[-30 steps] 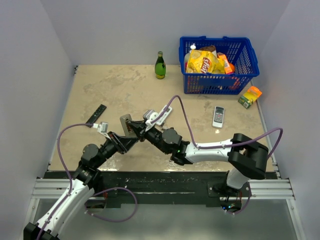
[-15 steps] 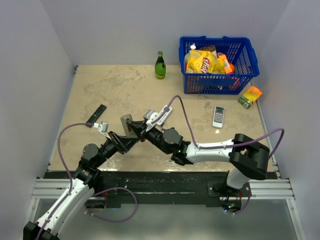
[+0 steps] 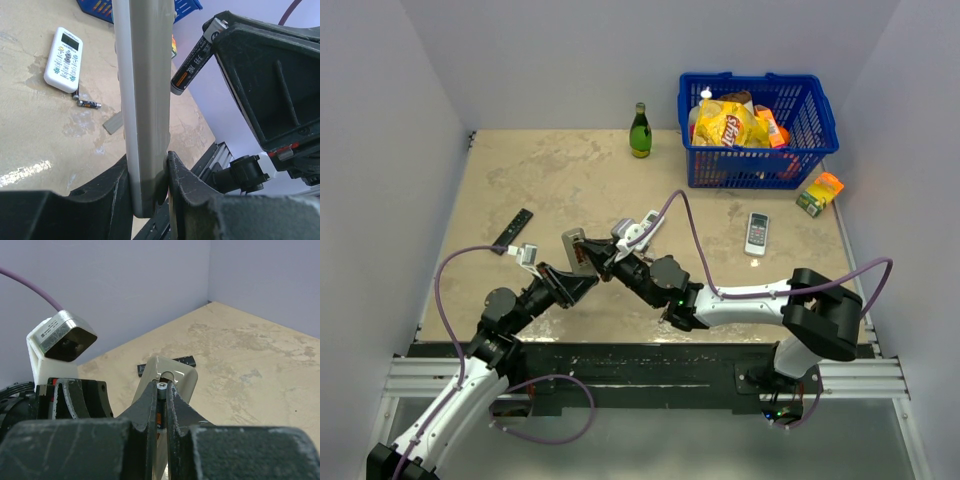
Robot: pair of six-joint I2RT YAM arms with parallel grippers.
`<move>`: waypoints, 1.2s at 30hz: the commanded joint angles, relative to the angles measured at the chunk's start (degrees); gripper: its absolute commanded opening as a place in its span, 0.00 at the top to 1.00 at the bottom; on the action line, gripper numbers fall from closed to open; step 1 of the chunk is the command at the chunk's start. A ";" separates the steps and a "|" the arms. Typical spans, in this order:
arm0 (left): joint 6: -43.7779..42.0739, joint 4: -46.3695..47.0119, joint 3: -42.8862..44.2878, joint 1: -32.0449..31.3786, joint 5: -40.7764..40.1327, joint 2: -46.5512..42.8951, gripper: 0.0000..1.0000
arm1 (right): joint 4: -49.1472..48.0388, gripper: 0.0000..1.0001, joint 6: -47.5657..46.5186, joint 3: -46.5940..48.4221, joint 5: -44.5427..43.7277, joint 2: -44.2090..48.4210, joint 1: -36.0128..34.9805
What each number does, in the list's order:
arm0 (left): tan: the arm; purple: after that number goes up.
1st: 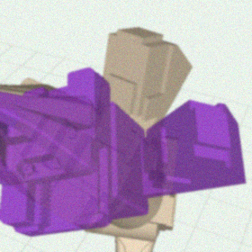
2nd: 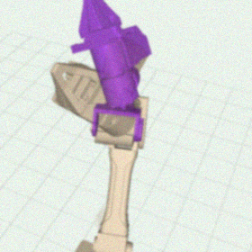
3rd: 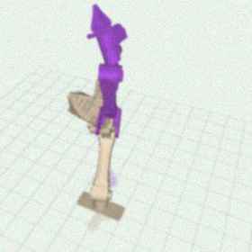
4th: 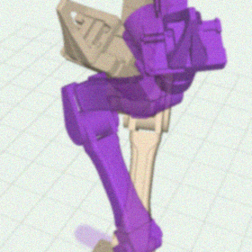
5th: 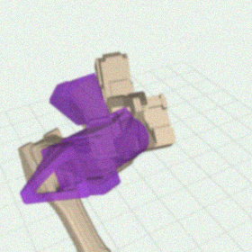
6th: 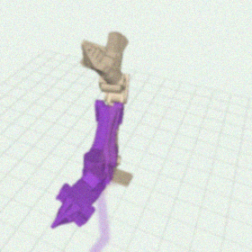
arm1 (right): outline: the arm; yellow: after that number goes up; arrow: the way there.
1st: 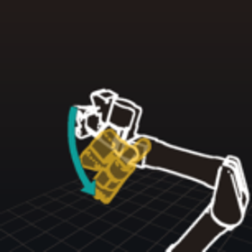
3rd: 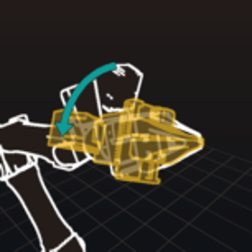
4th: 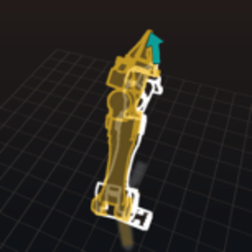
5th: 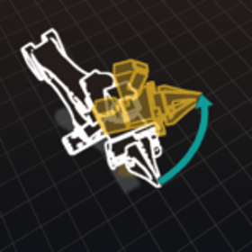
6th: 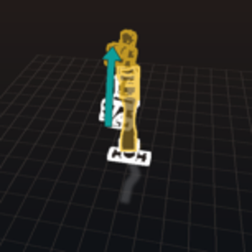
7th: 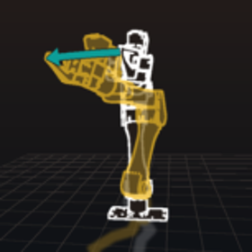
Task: Load the batteries into the remote control
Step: Load the battery into the remote control.
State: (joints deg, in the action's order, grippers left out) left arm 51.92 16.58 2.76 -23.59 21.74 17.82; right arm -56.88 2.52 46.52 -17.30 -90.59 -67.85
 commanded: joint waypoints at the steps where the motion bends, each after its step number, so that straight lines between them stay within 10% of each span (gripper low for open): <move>1: 0.90 4.08 0.84 0.22 1.55 -0.51 1.00 | -3.85 1.00 -0.85 1.55 -0.11 -0.20 -0.08; 36: -0.06 3.02 1.36 0.22 -1.08 -2.71 1.00 | 2.82 1.00 -0.77 0.67 -3.70 -2.05 -0.17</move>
State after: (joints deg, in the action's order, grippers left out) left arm 52.51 14.68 2.76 -23.59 21.19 15.73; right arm -59.64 2.57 47.00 -17.37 -94.32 -68.29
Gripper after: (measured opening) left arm 0.318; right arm 0.067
